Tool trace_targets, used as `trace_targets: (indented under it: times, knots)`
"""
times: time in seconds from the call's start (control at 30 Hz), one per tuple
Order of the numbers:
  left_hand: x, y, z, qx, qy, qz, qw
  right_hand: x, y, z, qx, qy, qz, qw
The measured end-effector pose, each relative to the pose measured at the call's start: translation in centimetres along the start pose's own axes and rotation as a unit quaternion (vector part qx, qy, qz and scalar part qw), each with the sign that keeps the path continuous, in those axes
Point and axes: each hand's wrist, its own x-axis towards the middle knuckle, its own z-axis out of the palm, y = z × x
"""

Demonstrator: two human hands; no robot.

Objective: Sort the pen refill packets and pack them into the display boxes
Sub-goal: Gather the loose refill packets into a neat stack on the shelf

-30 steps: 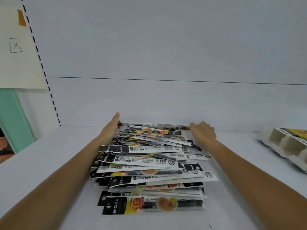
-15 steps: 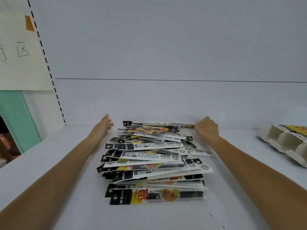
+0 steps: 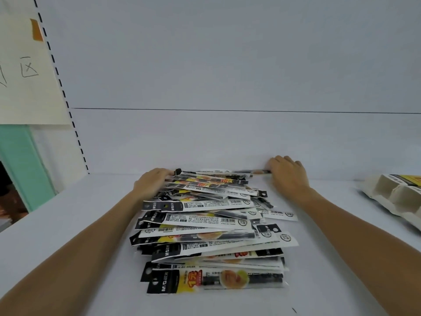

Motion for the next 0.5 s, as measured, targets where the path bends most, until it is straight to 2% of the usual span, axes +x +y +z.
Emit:
trace_targets:
  times: [0.07, 0.1, 0.23, 0.3, 0.33, 0.37, 0.47, 0.5]
  knots:
    - [-0.1, 0.3, 0.1, -0.018, 0.006, -0.002, 1.0, 0.1, -0.7, -0.7, 0.123, 0.018, 0.008, 0.992]
    - [-0.2, 0.4, 0.1, -0.036, 0.006, -0.001, 0.999, 0.1, -1.3, -1.1, 0.18, -0.002, -0.01, 0.984]
    - [-0.6, -0.1, -0.2, -0.112, 0.006, 0.023, 0.993, -0.9, -4.5, -3.1, 0.352, -0.172, -0.1, 0.915]
    - [-0.8, 0.0, -0.4, -0.147, 0.014, 0.025, 0.989, -1.2, -5.5, -4.2, 0.406, -0.247, -0.088, 0.876]
    - [-0.9, 0.1, -0.6, -0.154, 0.016, 0.031, 0.988, -1.2, -5.9, -4.6, 0.425, -0.259, -0.074, 0.864]
    - [-1.0, 0.3, -0.7, -0.152, 0.016, 0.039, 0.988, -1.0, -6.0, -4.8, 0.439, -0.248, -0.061, 0.861]
    - [-1.5, 1.0, -1.1, -0.15, 0.012, 0.066, 0.986, 0.1, -6.2, -4.7, 0.449, -0.133, -0.012, 0.883]
    - [-1.7, 1.2, -1.1, -0.157, 0.004, 0.067, 0.985, 0.5, -6.3, -4.5, 0.441, -0.119, -0.004, 0.889]
